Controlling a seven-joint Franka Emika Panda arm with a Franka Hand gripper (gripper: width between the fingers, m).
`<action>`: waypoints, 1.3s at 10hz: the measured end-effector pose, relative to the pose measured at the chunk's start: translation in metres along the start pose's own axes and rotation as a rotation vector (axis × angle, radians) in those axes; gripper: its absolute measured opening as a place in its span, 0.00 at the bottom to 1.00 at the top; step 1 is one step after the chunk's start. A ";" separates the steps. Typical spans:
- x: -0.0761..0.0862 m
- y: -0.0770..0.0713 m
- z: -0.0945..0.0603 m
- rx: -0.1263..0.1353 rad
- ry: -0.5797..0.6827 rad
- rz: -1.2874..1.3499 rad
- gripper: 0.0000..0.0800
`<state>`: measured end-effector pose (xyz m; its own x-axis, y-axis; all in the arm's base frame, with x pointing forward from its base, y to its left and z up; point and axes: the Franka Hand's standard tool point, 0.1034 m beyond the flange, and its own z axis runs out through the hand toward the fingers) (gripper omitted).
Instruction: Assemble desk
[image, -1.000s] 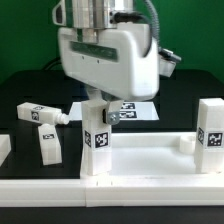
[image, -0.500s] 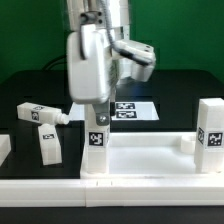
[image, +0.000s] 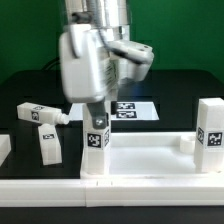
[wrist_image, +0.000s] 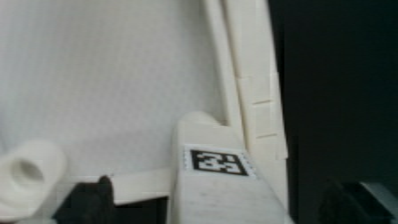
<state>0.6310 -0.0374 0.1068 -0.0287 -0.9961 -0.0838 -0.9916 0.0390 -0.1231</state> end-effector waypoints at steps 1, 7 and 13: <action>0.003 0.001 0.000 -0.001 0.000 -0.196 0.78; 0.006 0.003 0.001 -0.034 0.011 -0.847 0.81; 0.005 0.005 0.002 -0.044 0.019 -0.749 0.36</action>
Offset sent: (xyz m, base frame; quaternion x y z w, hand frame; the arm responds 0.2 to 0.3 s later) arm 0.0000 0.0000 0.0000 0.0000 0.0000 -0.1938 0.9810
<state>0.6259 -0.0420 0.1035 0.6541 -0.7561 0.0237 -0.7509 -0.6527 -0.1005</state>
